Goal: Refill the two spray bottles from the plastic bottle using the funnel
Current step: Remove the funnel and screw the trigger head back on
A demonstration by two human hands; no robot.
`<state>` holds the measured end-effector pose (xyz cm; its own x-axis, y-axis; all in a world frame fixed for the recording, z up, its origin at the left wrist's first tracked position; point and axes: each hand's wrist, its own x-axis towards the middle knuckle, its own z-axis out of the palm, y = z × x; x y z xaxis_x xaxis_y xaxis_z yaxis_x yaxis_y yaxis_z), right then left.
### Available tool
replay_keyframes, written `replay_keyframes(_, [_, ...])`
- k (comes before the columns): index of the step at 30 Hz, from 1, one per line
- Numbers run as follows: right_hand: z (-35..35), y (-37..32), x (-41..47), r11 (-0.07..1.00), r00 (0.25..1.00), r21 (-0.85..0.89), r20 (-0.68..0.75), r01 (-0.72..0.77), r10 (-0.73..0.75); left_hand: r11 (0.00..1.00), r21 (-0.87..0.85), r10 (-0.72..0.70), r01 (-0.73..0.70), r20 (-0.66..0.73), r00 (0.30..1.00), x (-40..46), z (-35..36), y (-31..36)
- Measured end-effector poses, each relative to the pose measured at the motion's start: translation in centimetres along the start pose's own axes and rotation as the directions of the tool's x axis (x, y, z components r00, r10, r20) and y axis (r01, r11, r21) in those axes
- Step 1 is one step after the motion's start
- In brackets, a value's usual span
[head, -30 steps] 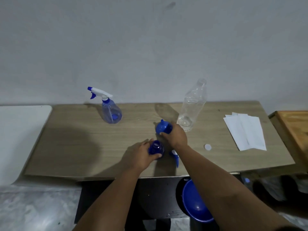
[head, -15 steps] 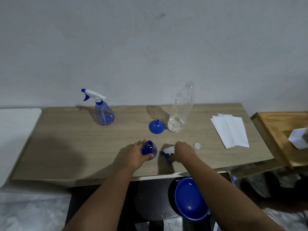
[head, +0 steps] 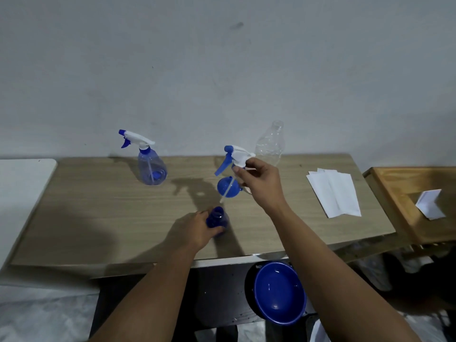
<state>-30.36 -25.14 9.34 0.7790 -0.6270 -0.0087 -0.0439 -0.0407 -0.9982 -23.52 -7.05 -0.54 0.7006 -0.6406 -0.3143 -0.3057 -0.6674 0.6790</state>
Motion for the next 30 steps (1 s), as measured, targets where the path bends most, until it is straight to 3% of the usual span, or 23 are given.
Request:
replay_keyframes(3, [1.3, -0.6, -0.7, 0.997, 0.998, 0.052, -0.001, 0.061, -0.061, 1.0, 0.008, -0.024, 0.024, 0.017, 1.0, 0.2, 0.1, -0.1])
replay_keyframes(11, [2.2, 2.6, -2.2, 0.986, 0.996, -0.152, 0.065, 0.068, -0.058, 0.999, 0.045, -0.014, 0.014, -0.009, 1.0, -0.1, -0.2, 0.1])
replay_keyframes(19, [2.0, 1.3, -2.1, 0.983, 0.985, -0.07, 0.024, 0.172, -0.17, 0.999, -0.03, -0.012, 0.013, 0.011, 1.0, 0.4, 0.0, -0.1])
replay_keyframes(27, [2.6, 6.6, -3.7, 0.995, 0.99, -0.101, 0.141, -0.001, 0.016, 0.998, -0.03, -0.048, 0.047, -0.012, 0.999, 0.2, 0.4, -0.3])
replay_keyframes(30, [3.1, 8.7, -4.7, 0.996, 0.987, -0.074, 0.151, -0.045, 0.055, 0.992, -0.104, -0.079, 0.078, -0.005, 0.997, 0.0, 0.7, -0.7])
